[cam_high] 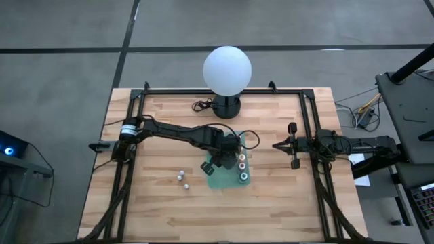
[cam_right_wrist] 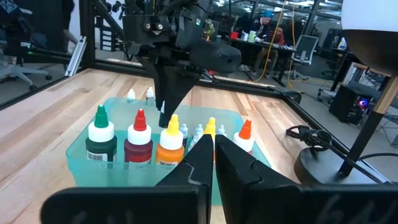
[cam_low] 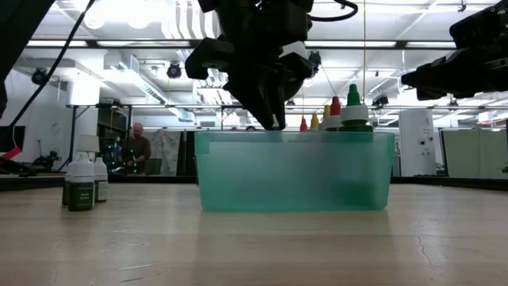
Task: Pick & Place food coloring
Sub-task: Put the left small blue food coloring bottle into the green bin
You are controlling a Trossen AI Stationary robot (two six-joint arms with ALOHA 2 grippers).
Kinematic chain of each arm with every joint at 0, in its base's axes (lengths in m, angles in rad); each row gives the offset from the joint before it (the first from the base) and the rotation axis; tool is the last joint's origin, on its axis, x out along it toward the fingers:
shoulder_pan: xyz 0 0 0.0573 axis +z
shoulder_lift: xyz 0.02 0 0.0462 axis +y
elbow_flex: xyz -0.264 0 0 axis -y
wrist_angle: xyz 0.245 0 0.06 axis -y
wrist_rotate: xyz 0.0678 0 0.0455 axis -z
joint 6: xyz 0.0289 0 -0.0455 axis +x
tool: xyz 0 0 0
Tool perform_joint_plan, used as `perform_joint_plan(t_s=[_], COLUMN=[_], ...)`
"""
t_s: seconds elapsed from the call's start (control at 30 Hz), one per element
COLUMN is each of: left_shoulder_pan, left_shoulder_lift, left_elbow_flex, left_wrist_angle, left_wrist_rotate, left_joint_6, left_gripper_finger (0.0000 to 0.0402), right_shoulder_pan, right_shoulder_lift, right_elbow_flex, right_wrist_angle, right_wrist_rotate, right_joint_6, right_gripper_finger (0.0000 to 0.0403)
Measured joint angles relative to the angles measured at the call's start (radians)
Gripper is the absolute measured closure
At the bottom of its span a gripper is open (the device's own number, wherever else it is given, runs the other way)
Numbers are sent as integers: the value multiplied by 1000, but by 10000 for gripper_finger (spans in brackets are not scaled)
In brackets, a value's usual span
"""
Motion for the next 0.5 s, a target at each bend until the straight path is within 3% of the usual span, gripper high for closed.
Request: perform_joint_plan(t_s=[0.5], left_shoulder_pan=[8], left_shoulder_lift=[89], left_elbow_flex=[2], left_wrist_angle=[40], left_wrist_rotate=[-4], left_joint_6=[18], left_gripper_finger=[360], right_shoulder_pan=[-1], right_shoulder_lift=[-1], right_elbow_flex=[0], right_wrist_angle=[0], right_wrist_rotate=[0], right_joint_6=[-2], right_gripper_finger=[394])
